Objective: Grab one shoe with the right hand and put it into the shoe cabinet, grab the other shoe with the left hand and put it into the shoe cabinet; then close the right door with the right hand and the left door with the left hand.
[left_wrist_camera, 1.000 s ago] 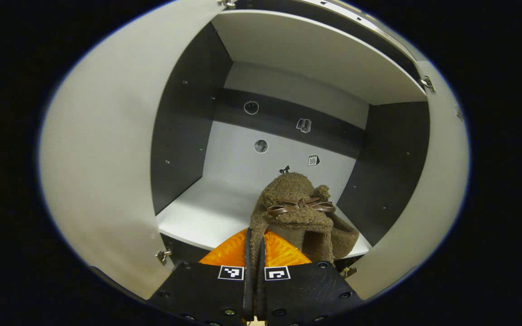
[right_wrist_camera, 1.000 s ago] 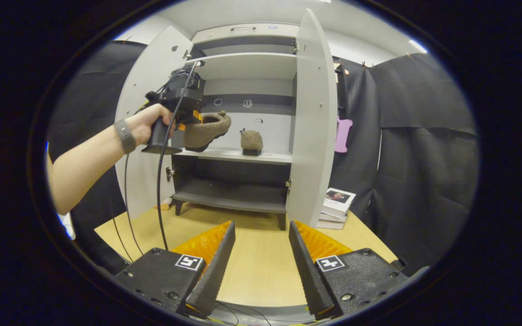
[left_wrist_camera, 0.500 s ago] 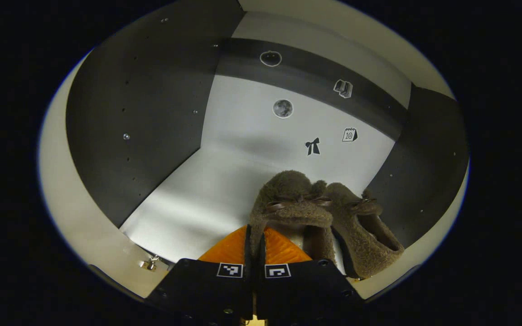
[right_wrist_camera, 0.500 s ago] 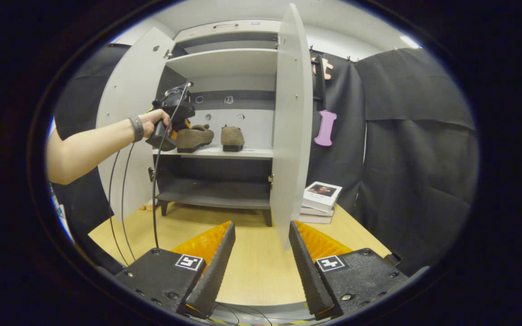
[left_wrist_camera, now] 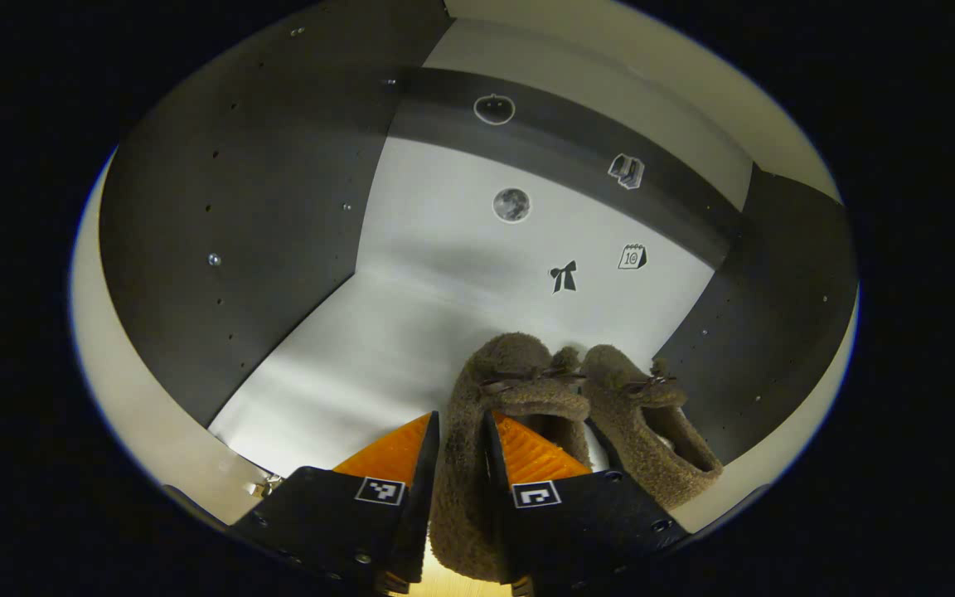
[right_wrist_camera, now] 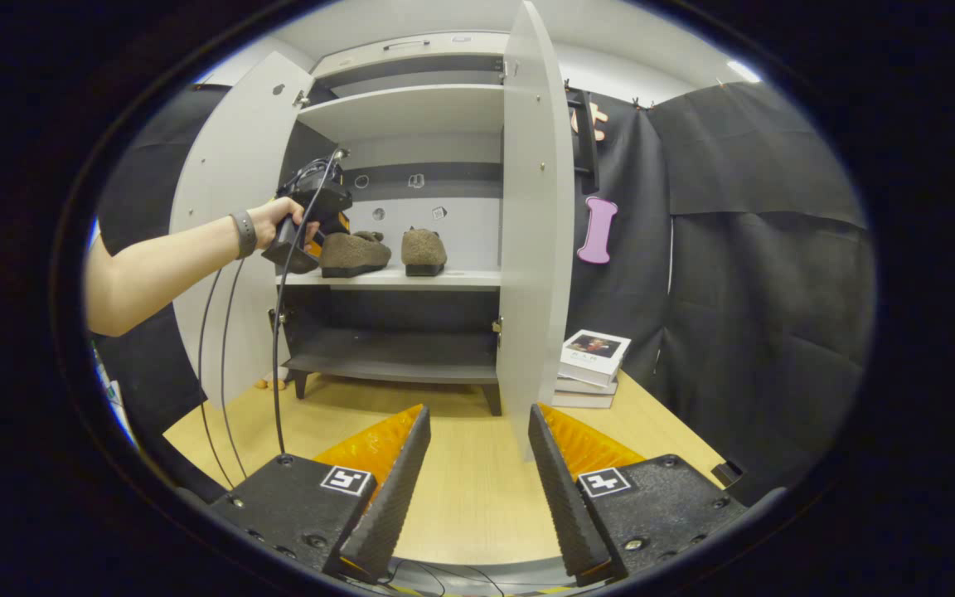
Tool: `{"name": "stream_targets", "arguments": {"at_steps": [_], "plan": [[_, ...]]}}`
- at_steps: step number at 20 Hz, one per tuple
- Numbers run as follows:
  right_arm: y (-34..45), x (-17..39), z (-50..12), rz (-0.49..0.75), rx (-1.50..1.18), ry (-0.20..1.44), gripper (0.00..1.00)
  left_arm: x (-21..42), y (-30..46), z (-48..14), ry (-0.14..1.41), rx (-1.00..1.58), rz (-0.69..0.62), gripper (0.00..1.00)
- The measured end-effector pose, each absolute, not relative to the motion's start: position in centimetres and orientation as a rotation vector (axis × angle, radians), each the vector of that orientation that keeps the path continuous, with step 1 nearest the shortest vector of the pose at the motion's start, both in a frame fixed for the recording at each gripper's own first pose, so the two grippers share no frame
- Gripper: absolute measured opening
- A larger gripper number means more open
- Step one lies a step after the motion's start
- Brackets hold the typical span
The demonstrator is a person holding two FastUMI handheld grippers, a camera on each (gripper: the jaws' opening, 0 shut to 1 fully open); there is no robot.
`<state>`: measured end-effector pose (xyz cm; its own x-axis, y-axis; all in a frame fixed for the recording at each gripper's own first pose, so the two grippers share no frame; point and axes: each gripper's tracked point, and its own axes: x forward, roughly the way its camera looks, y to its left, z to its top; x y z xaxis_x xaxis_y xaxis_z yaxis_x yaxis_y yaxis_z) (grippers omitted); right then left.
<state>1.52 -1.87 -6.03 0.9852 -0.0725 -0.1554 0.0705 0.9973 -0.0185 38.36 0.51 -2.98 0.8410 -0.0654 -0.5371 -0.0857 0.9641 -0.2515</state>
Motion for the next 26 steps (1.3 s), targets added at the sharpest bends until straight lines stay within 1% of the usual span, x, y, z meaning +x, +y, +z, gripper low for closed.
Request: {"name": "stream_targets", "arguments": {"at_steps": [1,2,3,4,5,6,7,8,9,10,11,13,16,17,18,23,24,26], "plan": [[-1.8,1.5,-6.1,-0.070,-0.013,0.158,0.77,38.2,0.9,-2.4,0.551,-0.251,0.019,0.55],[-1.8,1.6,-6.2,-0.069,-0.012,0.159,0.77,37.7,1.1,-1.4,0.521,-0.225,0.016,0.53],[-1.7,1.6,-6.2,-0.067,-0.010,0.159,0.77,37.2,1.2,-0.5,0.489,-0.202,0.014,0.59],[-1.7,1.6,-6.3,-0.064,-0.007,0.160,0.77,36.5,1.2,0.5,0.449,-0.180,0.006,0.71],[-1.6,1.6,-6.3,-0.062,-0.006,0.161,0.77,35.5,1.0,1.7,0.407,-0.163,-0.001,0.76],[-1.6,1.5,-6.4,-0.061,-0.006,0.160,0.77,34.3,0.8,2.9,0.355,-0.146,-0.011,0.96],[-1.6,1.6,-6.4,-0.059,-0.004,0.159,0.77,33.0,1.0,4.1,0.296,-0.125,-0.012,0.86],[-1.5,1.6,-6.4,-0.055,-0.001,0.158,0.77,31.5,1.1,5.3,0.228,-0.100,-0.009,0.93],[-1.4,1.7,-6.3,-0.050,0.004,0.154,0.77,29.8,1.1,6.3,0.166,-0.079,-0.008,0.95],[-1.4,1.6,-6.3,-0.048,0.010,0.150,0.77,27.9,1.0,7.0,0.114,-0.067,-0.013,0.84],[-1.3,1.6,-6.3,-0.042,0.017,0.148,0.77,25.9,0.2,7.2,0.083,-0.063,-0.038,0.95],[-1.2,1.6,-6.4,-0.035,0.027,0.145,0.76,21.9,-1.0,6.5,0.077,-0.057,-0.092,0.95],[-1.6,1.3,-6.5,-0.045,0.031,0.136,0.77,16.8,-1.7,5.6,0.053,-0.046,-0.114,0.95],[-1.6,1.1,-6.5,-0.045,0.035,0.134,0.77,15.4,-1.8,5.2,0.051,-0.044,-0.114,0.95],[-1.7,1.0,-6.4,-0.042,0.040,0.132,0.80,13.9,-1.7,4.7,0.049,-0.042,-0.108,0.95],[-2.4,0.0,-5.4,-0.060,0.058,0.091,0.80,7.2,-1.9,-0.4,0.095,-0.071,-0.077,0.95],[-2.8,-0.1,-4.7,-0.076,0.073,0.073,0.77,5.9,-2.0,-1.4,0.107,-0.084,-0.075,0.95],[-3.8,-0.2,-1.7,-0.098,0.126,-0.007,0.77,3.8,-2.1,-3.0,0.116,-0.093,-0.072,0.95]]}}
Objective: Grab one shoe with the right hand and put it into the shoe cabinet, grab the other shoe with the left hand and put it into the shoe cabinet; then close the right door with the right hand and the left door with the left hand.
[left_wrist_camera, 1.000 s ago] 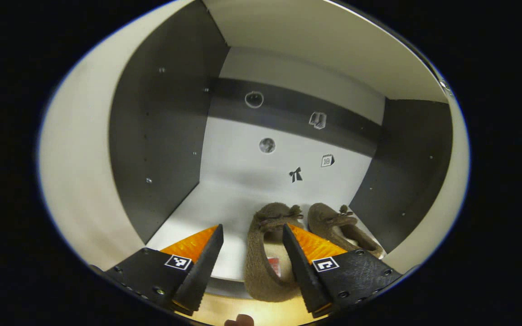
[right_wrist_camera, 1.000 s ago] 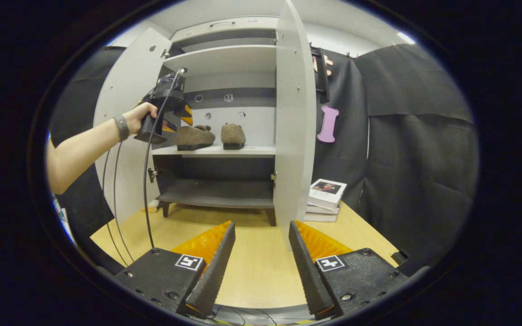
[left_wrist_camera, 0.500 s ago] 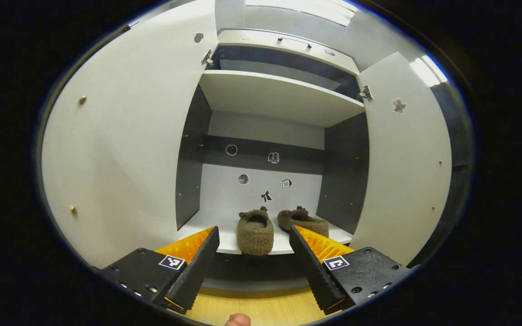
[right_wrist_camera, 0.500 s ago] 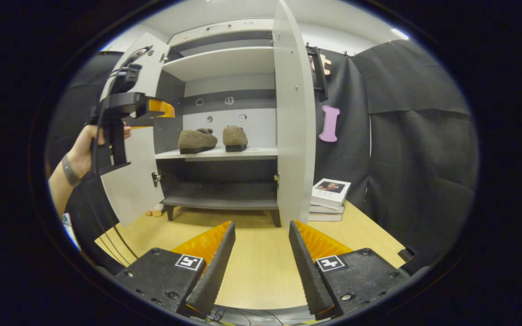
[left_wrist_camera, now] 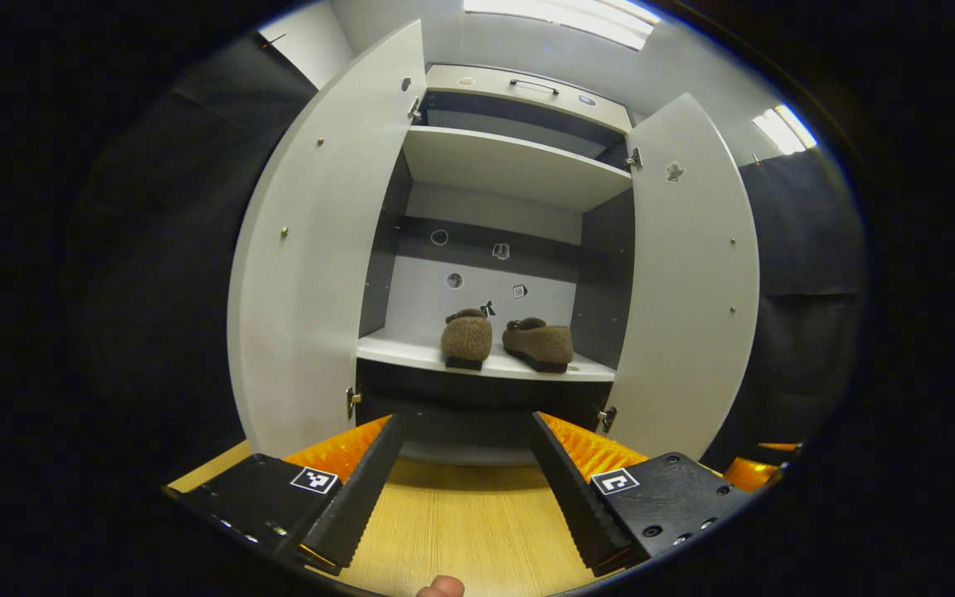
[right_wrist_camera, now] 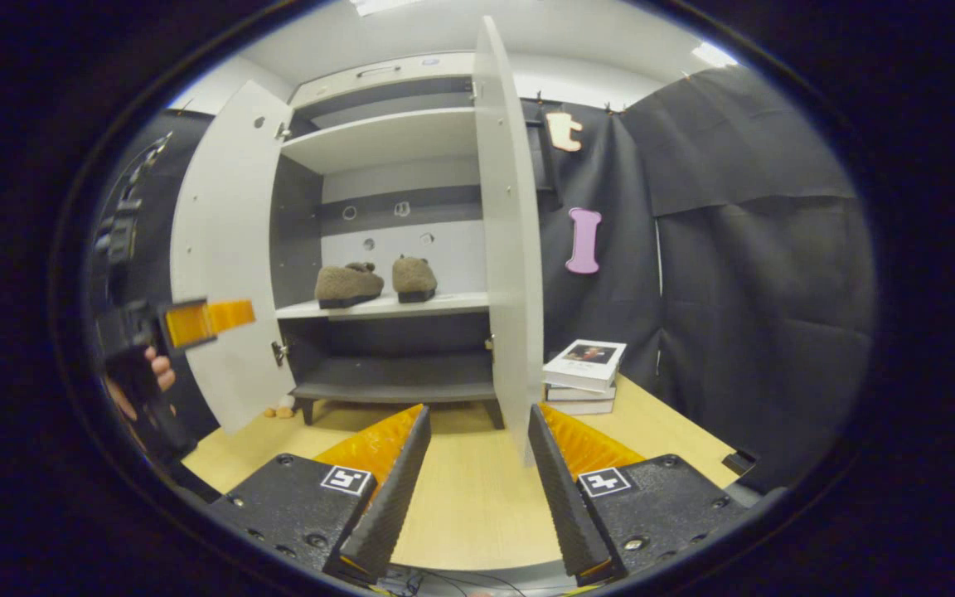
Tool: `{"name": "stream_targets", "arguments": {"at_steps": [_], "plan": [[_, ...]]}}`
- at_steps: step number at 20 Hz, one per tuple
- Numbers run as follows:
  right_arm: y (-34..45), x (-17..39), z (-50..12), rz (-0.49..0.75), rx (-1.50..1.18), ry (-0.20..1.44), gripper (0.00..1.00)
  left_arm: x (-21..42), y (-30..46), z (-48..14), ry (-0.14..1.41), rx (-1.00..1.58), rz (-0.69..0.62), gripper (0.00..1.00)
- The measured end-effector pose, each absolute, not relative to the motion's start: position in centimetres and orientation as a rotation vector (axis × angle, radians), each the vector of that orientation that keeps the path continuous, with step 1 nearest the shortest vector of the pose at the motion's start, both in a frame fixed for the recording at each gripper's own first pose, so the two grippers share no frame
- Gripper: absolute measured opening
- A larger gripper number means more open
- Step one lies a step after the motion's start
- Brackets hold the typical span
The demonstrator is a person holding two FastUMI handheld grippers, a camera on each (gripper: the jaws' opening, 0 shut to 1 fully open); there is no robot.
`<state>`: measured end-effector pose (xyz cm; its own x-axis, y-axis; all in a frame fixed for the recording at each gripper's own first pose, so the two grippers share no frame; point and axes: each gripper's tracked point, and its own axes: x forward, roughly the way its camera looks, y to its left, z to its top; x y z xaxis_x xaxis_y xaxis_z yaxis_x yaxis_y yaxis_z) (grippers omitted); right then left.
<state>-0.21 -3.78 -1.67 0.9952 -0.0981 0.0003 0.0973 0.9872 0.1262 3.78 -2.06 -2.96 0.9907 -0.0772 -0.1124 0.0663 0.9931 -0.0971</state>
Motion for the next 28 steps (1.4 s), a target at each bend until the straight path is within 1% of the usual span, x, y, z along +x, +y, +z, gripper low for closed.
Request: {"name": "stream_targets", "arguments": {"at_steps": [2,5,6,8,10,12,13,15,16,17,19,20,21,22,23,24,25,26,27,28], "plan": [[-5.8,0.0,1.8,-0.129,0.149,-0.086,0.77,1.7,-2.0,-3.7,0.105,-0.079,-0.068,0.95],[-9.8,0.3,6.4,-0.164,0.155,-0.144,0.80,-0.2,-2.0,-4.4,0.116,-0.058,-0.069,0.95],[-11.4,0.4,7.9,-0.177,0.155,-0.169,0.78,-0.5,-2.0,-4.3,0.114,-0.043,-0.068,0.95],[-14.7,1.1,10.4,-0.213,0.158,-0.199,0.78,-0.8,-1.4,-3.8,0.080,0.001,-0.042,0.95],[-17.1,2.1,13.3,-0.224,0.173,-0.231,0.82,-1.0,-2.1,-3.5,0.068,0.011,-0.051,0.95],[-18.4,3.8,15.1,-0.210,0.195,-0.220,0.94,-1.4,-3.0,-3.3,0.062,0.009,-0.075,0.95],[-18.8,4.7,15.8,-0.199,0.204,-0.217,0.92,-1.5,-3.2,-3.1,0.060,0.008,-0.081,0.95],[-19.3,6.4,17.7,-0.180,0.202,-0.233,0.95,-1.8,-3.5,-3.2,0.062,-0.003,-0.075,0.95],[-19.6,7.3,18.1,-0.185,0.184,-0.237,0.92,-2.1,-3.8,-3.3,0.065,-0.013,-0.082,0.95],[-19.8,8.1,18.5,-0.185,0.148,-0.234,0.96,-2.4,-4.1,-3.5,0.069,-0.020,-0.087,0.95],[-19.4,9.5,18.9,-0.168,0.088,-0.218,0.96,-2.6,-4.5,-3.5,0.069,-0.018,-0.101,0.95],[-18.9,10.1,19.4,-0.158,0.069,-0.219,0.92,-2.6,-4.4,-3.6,0.069,-0.008,-0.096,0.95],[-18.7,10.6,19.8,-0.153,0.049,-0.223,0.92,-2.5,-4.3,-3.8,0.072,0.002,-0.090,0.95],[-18.8,11.2,20.0,-0.160,0.030,-0.224,0.96,-2.6,-4.4,-4.0,0.078,0.006,-0.090,0.95],[-19.0,11.1,20.1,-0.170,0.014,-0.229,0.96,-2.5,-4.4,-4.2,0.084,0.006,-0.091,0.95],[-18.9,11.1,20.4,-0.171,0.006,-0.241,0.92,-2.5,-4.4,-4.2,0.086,0.004,-0.092,0.95],[-18.4,11.2,20.6,-0.156,0.007,-0.248,0.96,-2.4,-4.4,-4.1,0.084,0.004,-0.093,0.95],[-18.1,11.4,20.2,-0.145,0.007,-0.237,0.96,-2.4,-4.6,-4.1,0.083,0.005,-0.095,0.95],[-17.7,11.3,20.3,-0.131,0.009,-0.244,0.94,-2.3,-4.7,-4.2,0.081,0.005,-0.099,0.95],[-17.5,11.4,20.3,-0.133,-0.003,-0.235,0.87,-2.1,-4.9,-4.1,0.078,0.006,-0.105,0.95]]}}
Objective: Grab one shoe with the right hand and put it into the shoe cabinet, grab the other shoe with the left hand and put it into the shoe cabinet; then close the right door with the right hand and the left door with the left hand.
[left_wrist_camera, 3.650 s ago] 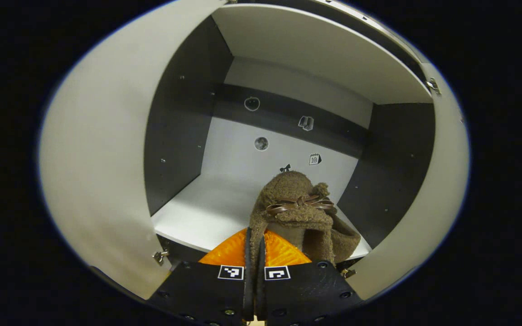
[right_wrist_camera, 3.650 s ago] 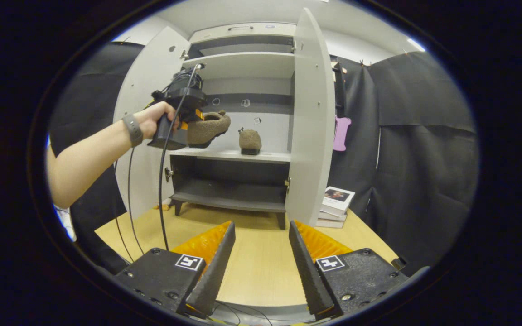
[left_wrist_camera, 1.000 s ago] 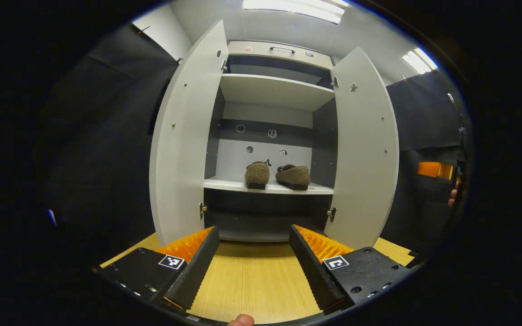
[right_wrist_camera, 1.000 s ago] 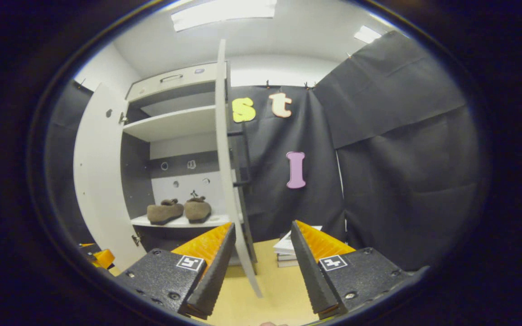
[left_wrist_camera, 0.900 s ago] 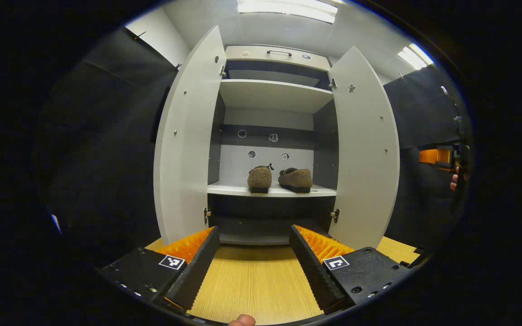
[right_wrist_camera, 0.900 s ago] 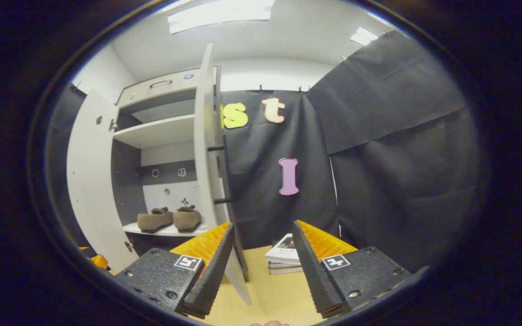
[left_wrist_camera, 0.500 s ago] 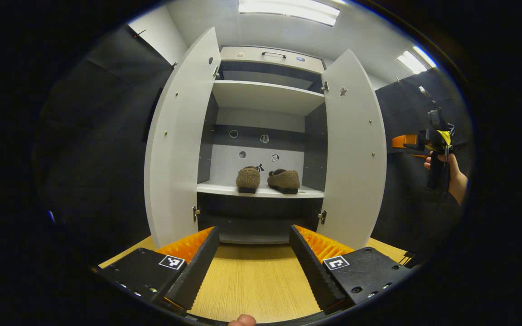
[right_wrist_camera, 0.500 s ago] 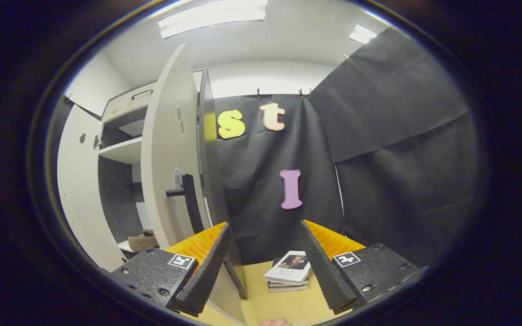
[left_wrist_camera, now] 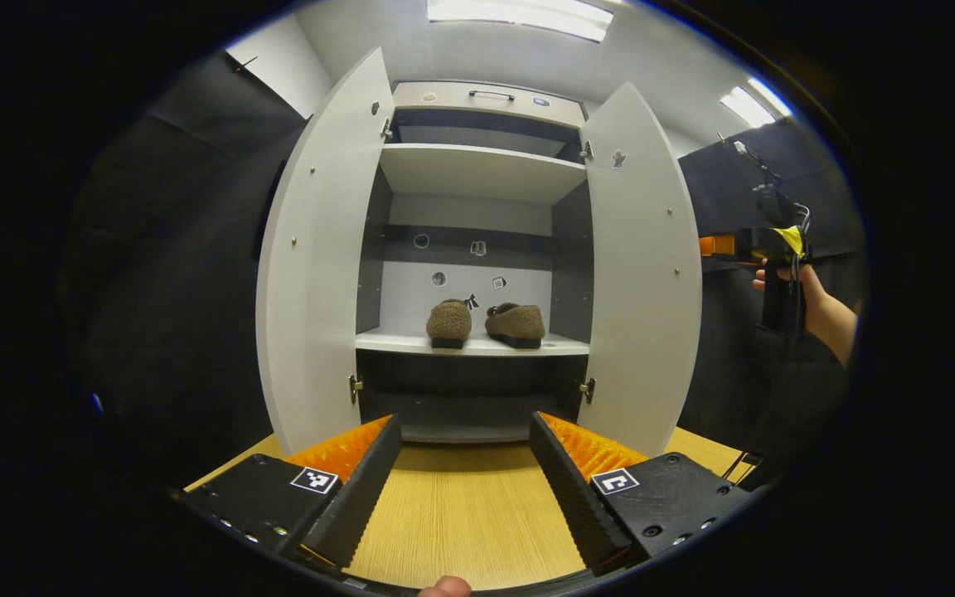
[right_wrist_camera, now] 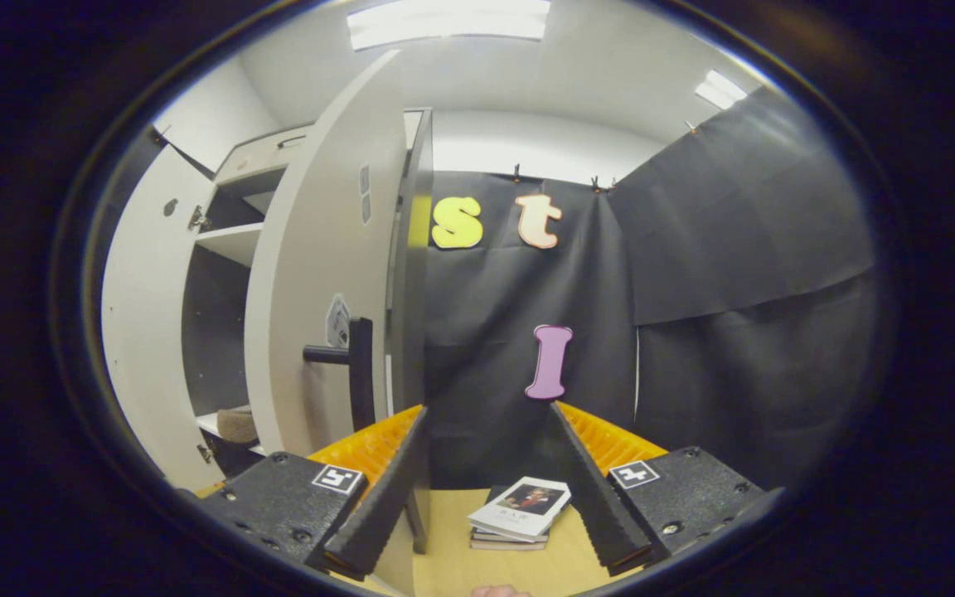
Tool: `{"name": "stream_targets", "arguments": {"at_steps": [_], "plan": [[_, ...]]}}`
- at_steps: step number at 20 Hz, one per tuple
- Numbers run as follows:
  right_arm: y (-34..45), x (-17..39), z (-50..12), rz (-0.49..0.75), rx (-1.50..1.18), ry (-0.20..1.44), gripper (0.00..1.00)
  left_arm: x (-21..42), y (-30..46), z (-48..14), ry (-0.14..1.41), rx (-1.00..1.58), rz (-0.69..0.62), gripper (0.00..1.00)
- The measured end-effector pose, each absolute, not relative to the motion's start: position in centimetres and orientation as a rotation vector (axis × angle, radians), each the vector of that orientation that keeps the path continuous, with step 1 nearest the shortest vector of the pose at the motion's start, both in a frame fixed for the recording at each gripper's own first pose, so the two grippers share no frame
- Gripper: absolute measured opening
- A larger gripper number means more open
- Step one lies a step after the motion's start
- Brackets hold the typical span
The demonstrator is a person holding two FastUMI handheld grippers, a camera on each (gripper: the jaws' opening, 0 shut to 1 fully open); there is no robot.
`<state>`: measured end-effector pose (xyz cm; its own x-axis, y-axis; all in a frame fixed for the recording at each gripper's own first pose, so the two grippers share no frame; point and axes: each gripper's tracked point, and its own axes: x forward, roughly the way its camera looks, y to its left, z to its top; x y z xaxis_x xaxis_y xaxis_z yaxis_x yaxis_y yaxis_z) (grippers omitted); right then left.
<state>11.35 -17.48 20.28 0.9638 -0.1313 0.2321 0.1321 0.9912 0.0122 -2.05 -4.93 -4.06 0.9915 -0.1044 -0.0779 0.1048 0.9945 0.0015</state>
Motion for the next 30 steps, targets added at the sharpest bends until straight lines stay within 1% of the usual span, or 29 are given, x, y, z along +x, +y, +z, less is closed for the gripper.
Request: {"name": "stream_targets", "arguments": {"at_steps": [1,4,8,14,15,16,17,20,23,25,27,30], "plan": [[-17.3,11.2,20.4,-0.137,-0.022,-0.238,0.93,-1.9,-5.2,-3.8,0.071,0.008,-0.105,0.95],[-15.7,10.7,20.7,-0.133,-0.072,-0.254,0.92,-1.5,-6.0,-3.4,0.042,0.006,-0.120,0.95],[-11.9,11.1,20.3,-0.045,-0.039,-0.239,0.92,-1.7,-6.1,-4.2,0.064,0.001,-0.131,0.95],[-5.0,12.9,20.2,0.090,-0.029,-0.263,0.92,-1.9,-3.8,-4.5,0.074,0.021,-0.084,0.95],[-4.0,13.4,20.3,0.103,-0.030,-0.262,0.86,-2.0,-3.5,-4.5,0.077,0.020,-0.075,0.95],[-3.1,13.9,20.3,0.113,-0.027,-0.263,0.85,-2.0,-3.2,-4.5,0.077,0.020,-0.068,0.95],[-2.2,14.4,20.3,0.128,-0.022,-0.261,0.93,-2.0,-3.0,-4.5,0.078,0.020,-0.062,0.95],[-1.0,15.4,20.9,0.124,-0.007,-0.268,0.95,-2.3,-2.5,-4.4,0.080,0.018,-0.049,0.95],[-0.4,14.5,21.4,0.130,0.003,-0.282,0.95,-2.6,-2.3,-4.3,0.077,0.005,-0.044,0.95],[-0.4,13.3,20.5,0.131,-0.006,-0.276,0.95,-2.7,-2.2,-4.2,0.078,0.007,-0.040,0.95],[-0.3,11.4,18.9,0.137,-0.003,-0.262,0.95,-2.8,-2.2,-3.8,0.065,0.023,-0.044,0.95],[-0.4,8.6,14.1,0.117,0.007,-0.224,0.95,-2.8,-3.5,-4.1,0.079,-0.012,-0.087,0.95]]}}
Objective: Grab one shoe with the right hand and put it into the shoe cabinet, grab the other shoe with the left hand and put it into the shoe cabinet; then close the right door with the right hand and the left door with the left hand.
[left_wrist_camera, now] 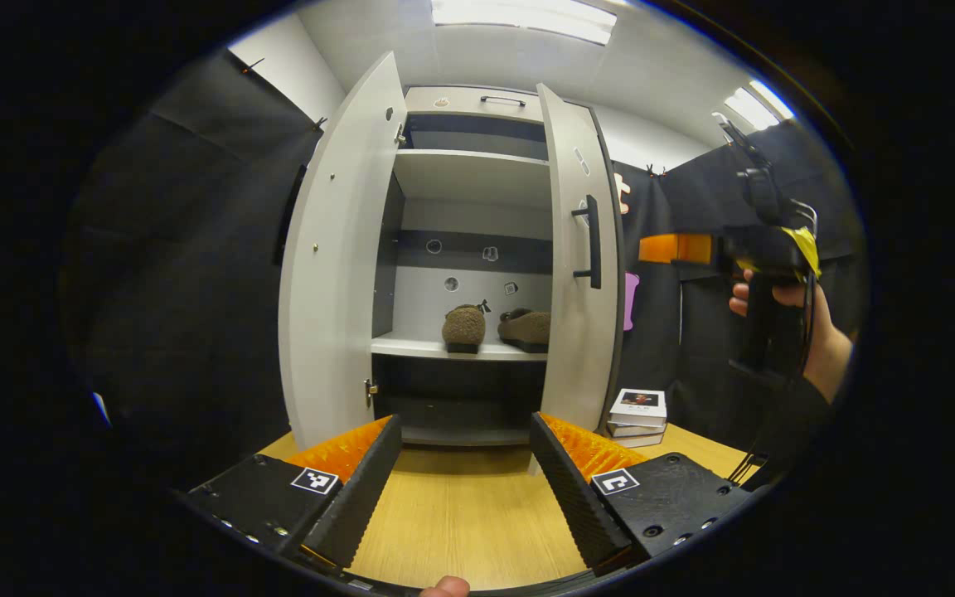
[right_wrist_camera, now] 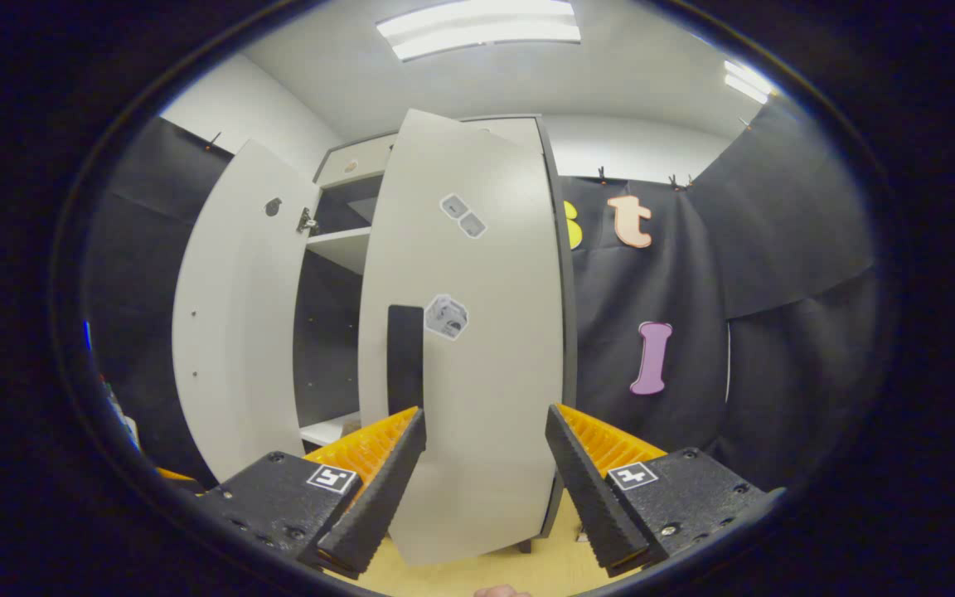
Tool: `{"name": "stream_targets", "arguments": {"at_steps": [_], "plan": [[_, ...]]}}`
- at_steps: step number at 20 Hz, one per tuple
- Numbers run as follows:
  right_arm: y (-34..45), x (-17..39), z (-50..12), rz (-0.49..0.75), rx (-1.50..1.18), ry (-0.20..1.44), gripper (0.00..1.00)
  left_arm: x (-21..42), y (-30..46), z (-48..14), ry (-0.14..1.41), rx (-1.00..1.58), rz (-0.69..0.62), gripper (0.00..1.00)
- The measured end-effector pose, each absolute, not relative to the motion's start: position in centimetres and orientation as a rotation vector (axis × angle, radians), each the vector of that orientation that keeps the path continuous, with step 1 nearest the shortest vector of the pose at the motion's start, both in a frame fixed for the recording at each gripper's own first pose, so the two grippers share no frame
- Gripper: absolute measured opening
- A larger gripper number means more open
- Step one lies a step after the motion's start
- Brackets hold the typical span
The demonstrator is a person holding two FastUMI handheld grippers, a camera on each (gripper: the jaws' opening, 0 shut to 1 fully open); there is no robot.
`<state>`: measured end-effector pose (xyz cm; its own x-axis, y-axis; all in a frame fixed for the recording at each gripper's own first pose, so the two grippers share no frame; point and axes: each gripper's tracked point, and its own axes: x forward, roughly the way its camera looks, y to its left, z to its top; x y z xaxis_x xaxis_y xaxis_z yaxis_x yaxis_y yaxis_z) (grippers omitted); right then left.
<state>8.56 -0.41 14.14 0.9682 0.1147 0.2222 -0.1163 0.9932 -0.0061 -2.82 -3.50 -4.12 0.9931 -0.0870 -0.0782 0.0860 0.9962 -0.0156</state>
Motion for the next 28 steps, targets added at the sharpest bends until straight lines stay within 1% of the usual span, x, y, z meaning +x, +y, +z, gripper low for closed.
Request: {"name": "stream_targets", "arguments": {"at_steps": [1,3,4,10,13,14,15,16,17,18,19,22,23,24,25,26,27,28], "plan": [[-0.4,7.7,12.3,0.106,0.016,-0.206,0.92,-2.9,-3.9,-4.4,0.089,-0.016,-0.097,0.95],[-0.3,6.1,8.9,0.091,0.022,-0.175,0.92,-3.0,-4.7,-4.9,0.100,-0.019,-0.119,0.95],[-0.4,5.5,7.3,0.072,0.019,-0.155,0.95,-2.9,-5.1,-5.1,0.108,-0.018,-0.130,0.95],[-0.8,1.5,0.6,0.020,0.034,-0.063,0.95,-3.4,-6.3,-4.9,0.134,-0.060,-0.174,0.95],[-0.3,0.4,-2.1,0.027,0.045,-0.036,0.95,-3.0,-5.6,-2.7,0.122,-0.141,-0.183,0.95],[-0.1,0.2,-2.2,0.030,0.047,-0.041,0.95,-2.8,-4.9,-1.0,0.088,-0.165,-0.175,0.95],[-0.1,0.1,-2.3,0.024,0.042,-0.042,0.92,-2.4,-3.7,1.4,0.028,-0.185,-0.161,0.95],[-0.1,0.2,-2.6,0.024,0.031,-0.035,0.95,-2.0,-2.4,3.9,-0.029,-0.212,-0.145,0.95],[-0.3,0.2,-2.9,0.023,0.025,-0.027,0.92,-2.0,-0.3,6.3,-0.080,-0.241,-0.115,0.95],[-0.4,0.3,-3.2,0.025,0.025,-0.018,0.95,-1.9,2.1,8.4,-0.117,-0.258,-0.070,0.94],[-0.5,0.4,-3.4,0.030,0.031,-0.007,0.95,-1.6,5.0,10.2,-0.146,-0.255,-0.019,1.00],[-0.6,0.8,-3.8,0.043,0.057,0.023,0.96,-0.8,14.4,14.7,-0.241,-0.179,0.161,1.00],[-0.6,0.9,-3.8,0.044,0.062,0.026,0.95,-0.4,17.0,15.7,-0.268,-0.161,0.210,0.95],[-0.8,0.9,-3.6,0.041,0.063,0.025,0.93,0.1,18.9,16.2,-0.278,-0.155,0.244,1.00],[-0.9,0.9,-3.3,0.037,0.060,0.020,0.92,0.6,20.7,16.2,-0.275,-0.154,0.271,1.00],[-1.1,1.0,-3.2,0.035,0.057,0.017,0.95,1.5,22.4,16.2,-0.259,-0.160,0.311,1.00],[-1.2,1.0,-3.0,0.032,0.053,0.015,0.95,2.2,23.6,15.8,-0.234,-0.167,0.342,1.00],[-1.4,0.9,-2.8,0.026,0.048,0.012,0.92,2.8,24.7,15.6,-0.216,-0.176,0.360,0.95]]}}
